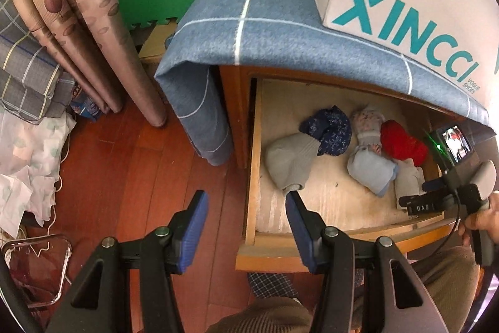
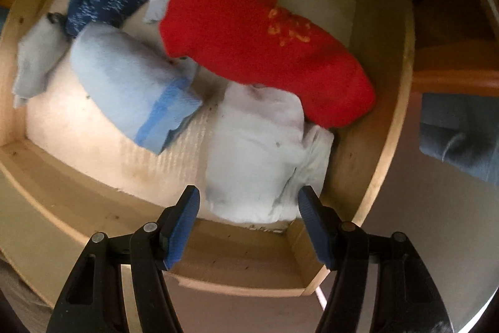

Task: Take underwear out of drawer
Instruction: 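Reach into the drawer and grasp the white folded underwear with the right tool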

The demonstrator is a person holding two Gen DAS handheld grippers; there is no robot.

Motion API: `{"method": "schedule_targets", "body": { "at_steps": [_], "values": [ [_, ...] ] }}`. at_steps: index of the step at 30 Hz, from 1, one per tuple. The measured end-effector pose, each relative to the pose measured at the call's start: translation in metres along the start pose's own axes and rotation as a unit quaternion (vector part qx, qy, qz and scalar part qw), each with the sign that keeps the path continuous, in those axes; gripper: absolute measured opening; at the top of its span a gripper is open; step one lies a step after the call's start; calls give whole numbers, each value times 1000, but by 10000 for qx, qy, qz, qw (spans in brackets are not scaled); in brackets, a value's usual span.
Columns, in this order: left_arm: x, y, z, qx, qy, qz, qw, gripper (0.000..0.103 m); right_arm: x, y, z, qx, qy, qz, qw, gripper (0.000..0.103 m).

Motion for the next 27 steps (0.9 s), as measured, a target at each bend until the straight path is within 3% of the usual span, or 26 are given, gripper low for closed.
{"method": "schedule_targets", "body": {
  "at_steps": [8,19,27],
  "values": [
    [7,-6,11,159,30,-94,9998,53,2,20,19,217,-235,-104,9994,72],
    [6,-8,24,314,-33,-129,9994,53,22,37,33,360,-513,-369,9974,72],
    [6,-11,29,380,-93,-174,9991,53,16,26,29,157,-431,-267,9986,49]
  ]
}}
Point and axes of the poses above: each gripper's, at about its wrist camera, not at the fingertips, and z roughly the way its jaws point, x to its left, y to its top, the point moved 2 cm from there along z, roughly the way its jaws point, and after that the axes turned 4 degrees about -x, right-handed, at the moved point
